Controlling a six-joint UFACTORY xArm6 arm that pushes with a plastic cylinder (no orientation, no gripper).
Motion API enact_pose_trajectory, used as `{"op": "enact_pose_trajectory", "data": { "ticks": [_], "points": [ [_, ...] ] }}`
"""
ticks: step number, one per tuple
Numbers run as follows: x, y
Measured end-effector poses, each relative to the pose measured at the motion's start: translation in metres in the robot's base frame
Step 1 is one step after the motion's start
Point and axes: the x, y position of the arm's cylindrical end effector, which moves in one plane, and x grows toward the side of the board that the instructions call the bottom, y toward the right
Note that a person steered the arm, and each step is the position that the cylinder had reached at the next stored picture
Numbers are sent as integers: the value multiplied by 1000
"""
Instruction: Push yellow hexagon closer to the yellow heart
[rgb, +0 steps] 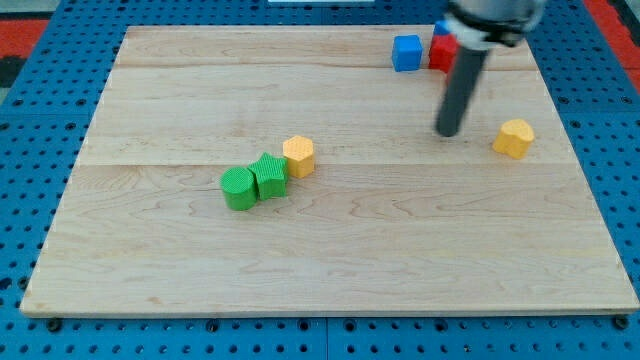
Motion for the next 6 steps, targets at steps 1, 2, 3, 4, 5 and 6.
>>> {"op": "enact_pose_trajectory", "data": {
  "ticks": [1,2,3,4,5,6],
  "points": [
    [1,-97],
    [6,-161],
    [36,-173],
    [64,-143],
    [52,-73],
    [40,-107]
  ]
}}
